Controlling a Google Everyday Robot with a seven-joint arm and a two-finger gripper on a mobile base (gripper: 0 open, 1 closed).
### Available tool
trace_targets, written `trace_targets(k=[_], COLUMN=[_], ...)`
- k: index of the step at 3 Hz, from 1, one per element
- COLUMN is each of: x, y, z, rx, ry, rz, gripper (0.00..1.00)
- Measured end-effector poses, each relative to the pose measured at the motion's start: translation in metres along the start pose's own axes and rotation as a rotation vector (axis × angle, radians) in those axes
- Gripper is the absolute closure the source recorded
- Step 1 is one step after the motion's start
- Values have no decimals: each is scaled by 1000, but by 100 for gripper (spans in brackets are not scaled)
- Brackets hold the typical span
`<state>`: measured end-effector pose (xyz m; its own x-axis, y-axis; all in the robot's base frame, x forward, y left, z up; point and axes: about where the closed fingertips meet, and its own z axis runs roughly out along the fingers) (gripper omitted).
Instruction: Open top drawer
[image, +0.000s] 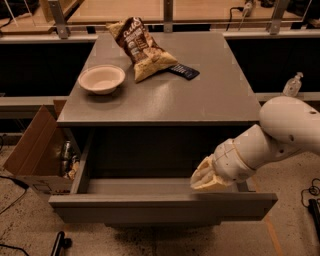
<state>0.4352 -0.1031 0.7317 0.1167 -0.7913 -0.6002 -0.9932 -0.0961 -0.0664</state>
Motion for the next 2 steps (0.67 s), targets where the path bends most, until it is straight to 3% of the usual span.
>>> trace_targets(k=[1,2], x=[-4,-3], y=[-4,-8], z=[-14,-20], rx=[42,69], ry=[-35,-56], rz=[10,42], gripper=[55,37])
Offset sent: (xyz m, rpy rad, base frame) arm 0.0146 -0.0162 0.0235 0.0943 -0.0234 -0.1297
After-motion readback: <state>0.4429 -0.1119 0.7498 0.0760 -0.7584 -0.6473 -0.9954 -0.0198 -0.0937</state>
